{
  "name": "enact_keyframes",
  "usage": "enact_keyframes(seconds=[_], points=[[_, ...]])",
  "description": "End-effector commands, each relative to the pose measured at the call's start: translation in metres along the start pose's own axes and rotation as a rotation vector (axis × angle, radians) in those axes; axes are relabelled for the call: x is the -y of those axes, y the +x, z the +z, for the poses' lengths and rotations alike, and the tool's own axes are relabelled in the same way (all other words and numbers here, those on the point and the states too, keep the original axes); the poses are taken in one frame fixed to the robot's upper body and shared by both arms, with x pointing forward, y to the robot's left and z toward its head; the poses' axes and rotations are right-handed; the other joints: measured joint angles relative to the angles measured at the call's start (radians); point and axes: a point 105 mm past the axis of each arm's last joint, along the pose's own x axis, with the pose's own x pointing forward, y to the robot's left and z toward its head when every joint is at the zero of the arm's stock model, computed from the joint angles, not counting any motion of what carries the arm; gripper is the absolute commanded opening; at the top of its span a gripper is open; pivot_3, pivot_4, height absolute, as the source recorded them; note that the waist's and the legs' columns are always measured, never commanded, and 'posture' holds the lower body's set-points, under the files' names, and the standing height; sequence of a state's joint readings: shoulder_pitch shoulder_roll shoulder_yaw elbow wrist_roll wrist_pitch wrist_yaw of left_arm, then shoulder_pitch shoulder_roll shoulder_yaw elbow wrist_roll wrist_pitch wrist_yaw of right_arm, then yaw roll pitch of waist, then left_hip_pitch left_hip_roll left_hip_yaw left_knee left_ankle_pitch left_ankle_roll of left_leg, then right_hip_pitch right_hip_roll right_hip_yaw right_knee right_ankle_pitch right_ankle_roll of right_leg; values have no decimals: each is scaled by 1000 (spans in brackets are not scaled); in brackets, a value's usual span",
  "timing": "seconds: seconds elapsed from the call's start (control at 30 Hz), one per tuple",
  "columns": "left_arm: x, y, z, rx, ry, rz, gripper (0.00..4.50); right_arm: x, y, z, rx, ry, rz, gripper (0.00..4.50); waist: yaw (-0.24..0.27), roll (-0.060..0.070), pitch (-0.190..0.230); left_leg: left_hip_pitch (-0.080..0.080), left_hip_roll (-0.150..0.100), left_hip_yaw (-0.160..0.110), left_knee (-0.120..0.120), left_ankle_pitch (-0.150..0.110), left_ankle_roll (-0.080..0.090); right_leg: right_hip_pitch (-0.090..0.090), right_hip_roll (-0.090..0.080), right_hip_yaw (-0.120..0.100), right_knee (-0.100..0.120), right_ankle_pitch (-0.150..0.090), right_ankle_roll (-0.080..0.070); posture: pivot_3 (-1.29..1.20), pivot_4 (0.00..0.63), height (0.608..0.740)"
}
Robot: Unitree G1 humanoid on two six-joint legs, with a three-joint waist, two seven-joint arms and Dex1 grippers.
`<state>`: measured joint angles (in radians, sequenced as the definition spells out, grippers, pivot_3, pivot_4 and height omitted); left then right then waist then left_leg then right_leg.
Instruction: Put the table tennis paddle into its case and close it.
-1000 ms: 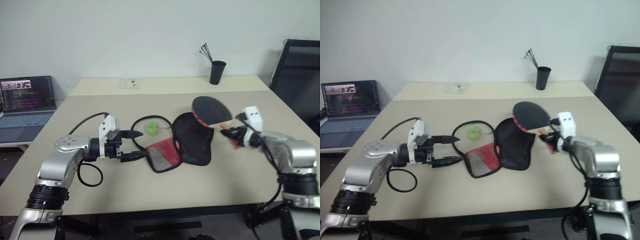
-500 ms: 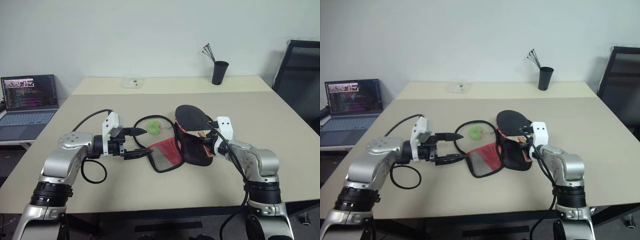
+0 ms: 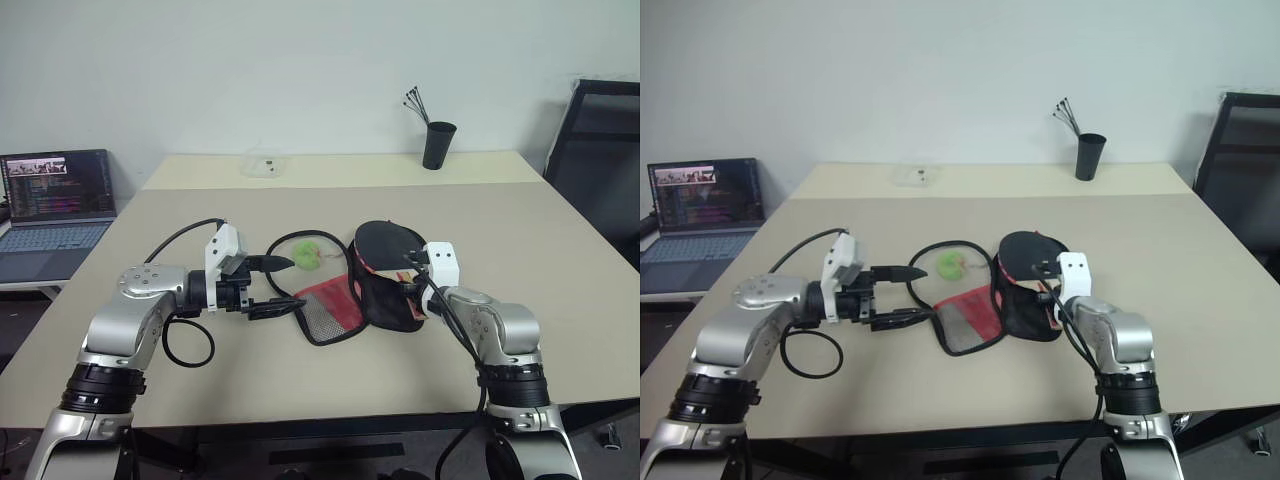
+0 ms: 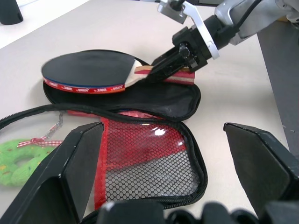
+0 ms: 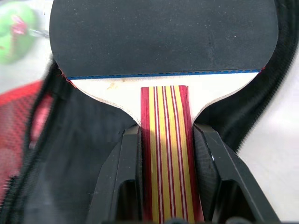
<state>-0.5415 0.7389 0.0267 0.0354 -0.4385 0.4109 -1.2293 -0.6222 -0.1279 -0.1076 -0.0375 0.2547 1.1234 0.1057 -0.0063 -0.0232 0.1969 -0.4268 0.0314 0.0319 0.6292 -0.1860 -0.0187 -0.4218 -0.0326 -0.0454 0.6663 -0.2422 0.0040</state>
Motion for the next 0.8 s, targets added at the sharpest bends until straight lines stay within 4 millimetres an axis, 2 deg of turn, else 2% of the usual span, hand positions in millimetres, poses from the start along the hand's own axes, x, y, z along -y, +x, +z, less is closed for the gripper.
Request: enact_keyframes(seconds=[0.03, 0.27, 0.33, 0.37, 0.43, 0.53, 0.67, 0.8], points=[[-4, -2, 13, 31, 59, 28, 4500, -5, -5, 13, 67, -23, 9, 1096, 0, 0, 0, 0, 0, 0, 0, 0, 0, 0, 0, 0, 0, 0, 0, 0, 150, 740], [-7, 0, 15, 40, 69, 35, 4500, -5, -4, 11, 71, -11, -6, 1096, 0, -1, 0, 0, 0, 0, 0, 0, 0, 0, 0, 0, 0, 0, 0, 0, 150, 740], [-8, 0, 15, 40, 69, 35, 4500, -4, -4, 11, 71, -7, -13, 1839, 0, -1, 0, 0, 0, 0, 0, 0, 0, 0, 0, 0, 0, 0, 0, 0, 150, 740], [-7, 0, 15, 41, 68, 35, 4500, -4, -4, 11, 70, -8, -12, 2021, 0, -1, 0, 0, 0, 0, 0, 0, 0, 0, 1, 0, 0, 0, 0, 0, 150, 740], [-8, 0, 14, 41, 67, 34, 4500, -5, -5, 10, 67, -11, -7, 2726, 0, -1, 0, 0, 0, 0, 0, 0, 0, 0, 1, 0, 0, 0, 0, 0, 150, 740], [-7, 1, 14, 42, 65, 32, 4500, -12, -7, 11, 61, 1, 31, 3732, 0, -1, -1, 0, 0, 0, 0, 0, 0, 0, 1, 0, 0, 0, 0, 0, 150, 740], [-7, 2, 13, 44, 63, 30, 4500, -24, -15, 16, 64, -15, 111, 3732, 0, -1, -1, 0, 0, 0, 0, 0, 0, 0, 1, 0, 0, 0, 0, 0, 150, 740], [-7, 2, 13, 45, 62, 30, 4500, -20, -31, 18, 79, -91, 143, 3732, 1, -1, -1, 0, 1, -1, 0, 0, 0, 0, 1, 0, 0, 0, 0, 0, 150, 740]])
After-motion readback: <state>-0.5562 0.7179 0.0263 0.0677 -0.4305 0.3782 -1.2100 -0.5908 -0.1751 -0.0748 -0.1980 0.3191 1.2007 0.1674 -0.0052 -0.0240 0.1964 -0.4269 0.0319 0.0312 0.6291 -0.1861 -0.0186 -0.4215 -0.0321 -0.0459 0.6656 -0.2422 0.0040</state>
